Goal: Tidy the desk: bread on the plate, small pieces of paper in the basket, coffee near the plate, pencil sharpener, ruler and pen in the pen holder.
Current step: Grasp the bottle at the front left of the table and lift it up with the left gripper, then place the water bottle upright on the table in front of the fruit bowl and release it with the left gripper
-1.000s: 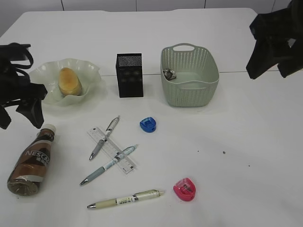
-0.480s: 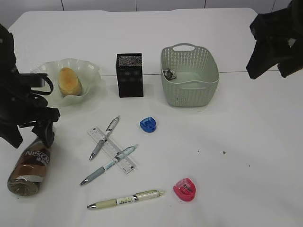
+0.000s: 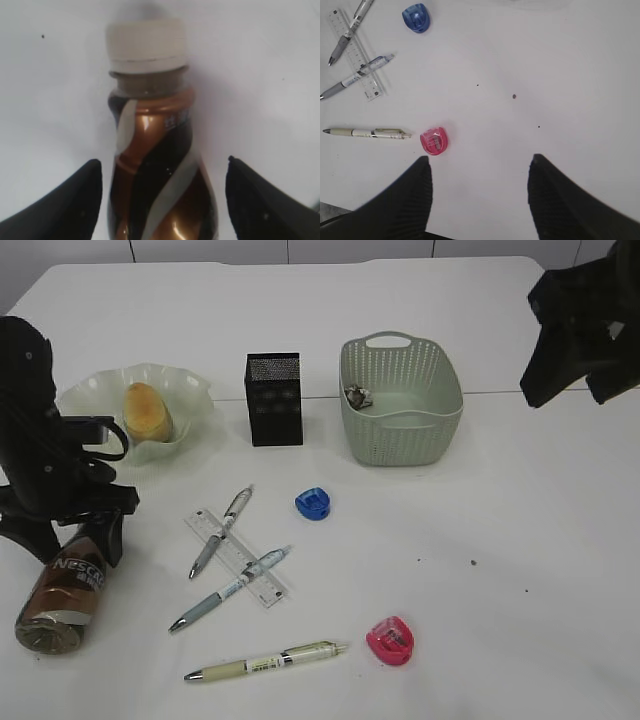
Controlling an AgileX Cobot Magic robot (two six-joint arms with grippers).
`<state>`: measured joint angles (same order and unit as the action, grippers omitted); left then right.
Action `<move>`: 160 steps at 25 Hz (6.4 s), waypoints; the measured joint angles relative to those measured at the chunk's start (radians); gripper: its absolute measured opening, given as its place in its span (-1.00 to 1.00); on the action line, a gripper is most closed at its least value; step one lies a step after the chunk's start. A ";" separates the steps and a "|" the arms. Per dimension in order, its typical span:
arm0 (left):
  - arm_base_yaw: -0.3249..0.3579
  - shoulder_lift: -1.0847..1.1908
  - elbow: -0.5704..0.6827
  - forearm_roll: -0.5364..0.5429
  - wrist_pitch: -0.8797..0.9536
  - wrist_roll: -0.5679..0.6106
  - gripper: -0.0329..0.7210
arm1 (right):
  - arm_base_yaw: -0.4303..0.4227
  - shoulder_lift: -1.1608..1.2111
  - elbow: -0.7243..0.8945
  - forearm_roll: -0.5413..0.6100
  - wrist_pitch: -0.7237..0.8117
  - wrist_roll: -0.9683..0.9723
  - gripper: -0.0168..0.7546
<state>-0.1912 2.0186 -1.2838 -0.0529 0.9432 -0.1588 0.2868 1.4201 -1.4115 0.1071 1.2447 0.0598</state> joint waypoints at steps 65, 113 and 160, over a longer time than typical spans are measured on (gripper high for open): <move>0.000 -0.603 0.821 0.025 -1.504 0.050 -0.16 | 0.000 0.000 0.000 -0.004 0.002 -0.025 0.19; 0.000 -0.033 0.732 -0.032 -2.055 0.185 -0.16 | 0.000 0.000 0.000 -0.112 0.002 -0.072 0.19; 0.000 -0.938 0.742 -0.057 -0.929 0.186 0.37 | 0.000 0.000 0.000 -0.084 0.002 -0.060 0.19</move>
<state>-0.1915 1.0807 -0.5415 -0.1104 0.0144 0.0276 0.2868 1.4201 -1.4115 0.0227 1.2470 0.0000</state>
